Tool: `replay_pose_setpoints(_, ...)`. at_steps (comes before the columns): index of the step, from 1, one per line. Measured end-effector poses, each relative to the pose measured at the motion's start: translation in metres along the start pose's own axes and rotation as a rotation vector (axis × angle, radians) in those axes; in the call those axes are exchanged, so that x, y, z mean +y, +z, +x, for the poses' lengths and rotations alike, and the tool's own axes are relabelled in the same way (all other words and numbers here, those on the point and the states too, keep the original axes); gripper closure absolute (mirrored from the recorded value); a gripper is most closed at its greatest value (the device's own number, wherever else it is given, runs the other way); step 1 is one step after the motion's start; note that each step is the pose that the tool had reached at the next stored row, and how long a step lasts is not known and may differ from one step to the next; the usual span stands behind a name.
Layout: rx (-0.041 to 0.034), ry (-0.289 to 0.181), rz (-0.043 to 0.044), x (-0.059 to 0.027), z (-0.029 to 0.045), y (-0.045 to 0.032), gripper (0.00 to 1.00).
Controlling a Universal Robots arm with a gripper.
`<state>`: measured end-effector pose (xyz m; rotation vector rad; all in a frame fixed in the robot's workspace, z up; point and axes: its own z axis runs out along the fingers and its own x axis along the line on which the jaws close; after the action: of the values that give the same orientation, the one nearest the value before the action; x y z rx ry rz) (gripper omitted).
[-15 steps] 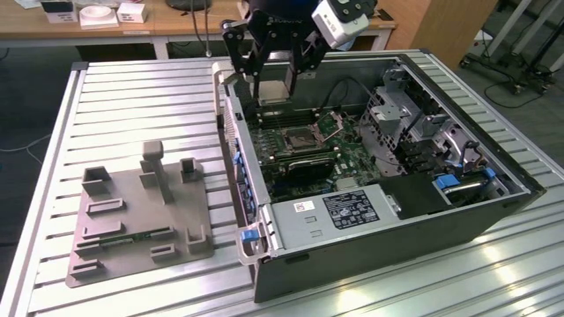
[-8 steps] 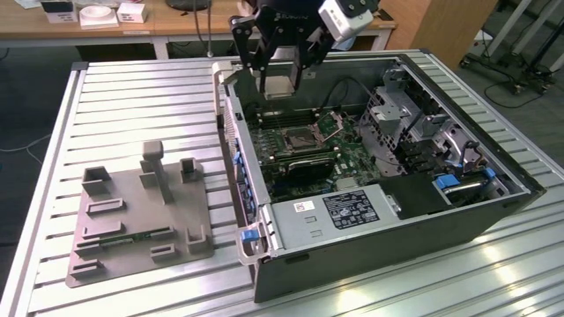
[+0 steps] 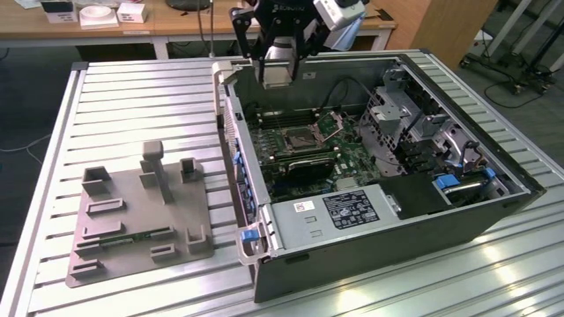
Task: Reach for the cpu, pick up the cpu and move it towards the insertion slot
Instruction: 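Pick up the cpu and move it towards the insertion slot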
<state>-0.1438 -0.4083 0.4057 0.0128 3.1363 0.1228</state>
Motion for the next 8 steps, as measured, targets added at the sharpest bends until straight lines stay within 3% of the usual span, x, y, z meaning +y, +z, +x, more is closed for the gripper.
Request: replay_pose_setpoints(8,0.0000,0.000,0.0001,0.0239,-0.0051,0.0030,0.46)
